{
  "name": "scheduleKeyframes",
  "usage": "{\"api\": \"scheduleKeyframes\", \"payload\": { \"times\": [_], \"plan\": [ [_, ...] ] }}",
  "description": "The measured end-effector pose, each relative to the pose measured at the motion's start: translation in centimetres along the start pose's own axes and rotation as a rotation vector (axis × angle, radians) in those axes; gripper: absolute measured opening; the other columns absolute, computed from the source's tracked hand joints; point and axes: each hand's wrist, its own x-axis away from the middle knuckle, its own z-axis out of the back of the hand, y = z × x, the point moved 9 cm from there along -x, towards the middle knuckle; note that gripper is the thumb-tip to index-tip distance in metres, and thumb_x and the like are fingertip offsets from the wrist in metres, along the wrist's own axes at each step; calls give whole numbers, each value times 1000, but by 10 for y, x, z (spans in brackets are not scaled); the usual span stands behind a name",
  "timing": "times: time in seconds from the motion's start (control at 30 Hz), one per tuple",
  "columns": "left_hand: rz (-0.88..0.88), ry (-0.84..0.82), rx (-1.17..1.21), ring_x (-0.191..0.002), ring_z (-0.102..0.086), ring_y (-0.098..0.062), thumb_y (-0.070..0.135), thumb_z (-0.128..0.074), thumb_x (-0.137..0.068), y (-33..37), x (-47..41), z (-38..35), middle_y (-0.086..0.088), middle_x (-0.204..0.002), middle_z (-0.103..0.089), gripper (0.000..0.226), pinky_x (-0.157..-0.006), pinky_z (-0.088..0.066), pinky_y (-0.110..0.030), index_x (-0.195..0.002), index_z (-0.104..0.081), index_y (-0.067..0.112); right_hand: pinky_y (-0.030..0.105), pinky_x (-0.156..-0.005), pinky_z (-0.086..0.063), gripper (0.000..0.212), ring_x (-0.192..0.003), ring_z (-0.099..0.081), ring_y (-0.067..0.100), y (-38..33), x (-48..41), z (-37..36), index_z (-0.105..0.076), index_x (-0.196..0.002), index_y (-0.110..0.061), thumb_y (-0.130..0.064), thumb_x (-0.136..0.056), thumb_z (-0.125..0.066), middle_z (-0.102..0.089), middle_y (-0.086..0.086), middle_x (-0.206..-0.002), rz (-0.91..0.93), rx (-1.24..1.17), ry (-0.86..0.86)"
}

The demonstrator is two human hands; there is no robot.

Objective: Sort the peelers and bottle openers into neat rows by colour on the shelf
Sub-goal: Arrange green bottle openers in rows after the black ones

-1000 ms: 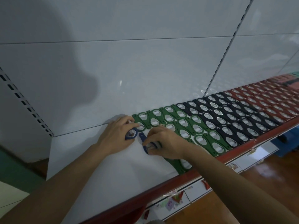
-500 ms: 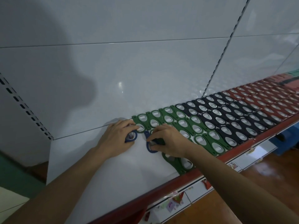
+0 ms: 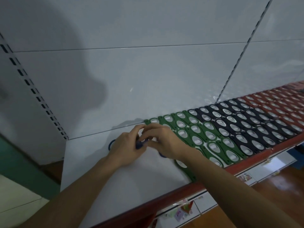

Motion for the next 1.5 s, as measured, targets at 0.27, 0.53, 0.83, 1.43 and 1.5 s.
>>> {"api": "scheduleKeyframes", "payload": {
  "times": [0.27, 0.53, 0.83, 1.43, 1.5],
  "plan": [
    [35, 17, -110, -65, -60, -12, 33, -68, -93, -1, 13, 12, 18, -66, -56, 10, -58, -46, -27, -101, -73, 30, 32, -59, -50, 10, -59, -62, 22, 37, 26, 47, -71, -94, -20, -14, -99, -65, -68, 6, -73, -316, -263, 50],
    [62, -41, -10, -57, -54, -15, 59, -34, -90, 23, 12, 7, 5, -58, -58, 56, -57, -47, -33, -85, -74, 20, 29, -57, -43, 10, -57, -52, 13, 31, 53, 46, -72, -96, -18, -12, -98, -64, -62, 11, -70, -356, -233, -112],
    [256, 173, 490, -48, -33, -5, 31, -70, -96, 36, 10, 42, 14, -47, -36, 36, -52, -30, -18, -63, -62, 18, 25, -61, -47, 13, -61, -55, 3, 11, 64, 62, -73, -98, -17, -8, -98, -63, -67, -9, -77, -281, -151, -83],
    [566, 229, 671, -70, -58, -22, -2, -62, -93, 8, 65, 9, -3, -96, -68, 27, -61, -47, -35, -97, -74, 22, 21, -66, -52, 48, -84, -65, 9, -7, 112, 36, -79, -101, -26, 6, -68, -65, -69, -10, -98, -146, -13, -278],
    [567, 197, 639, -72, -65, -18, -8, -57, -91, 11, 64, 7, -8, -98, -71, 29, -72, -54, -36, -97, -73, 16, 24, -65, -52, 46, -78, -64, 10, -5, 116, 34, -78, -101, -27, 4, -70, -67, -69, -9, -93, -143, -3, -288]
  ]
}}
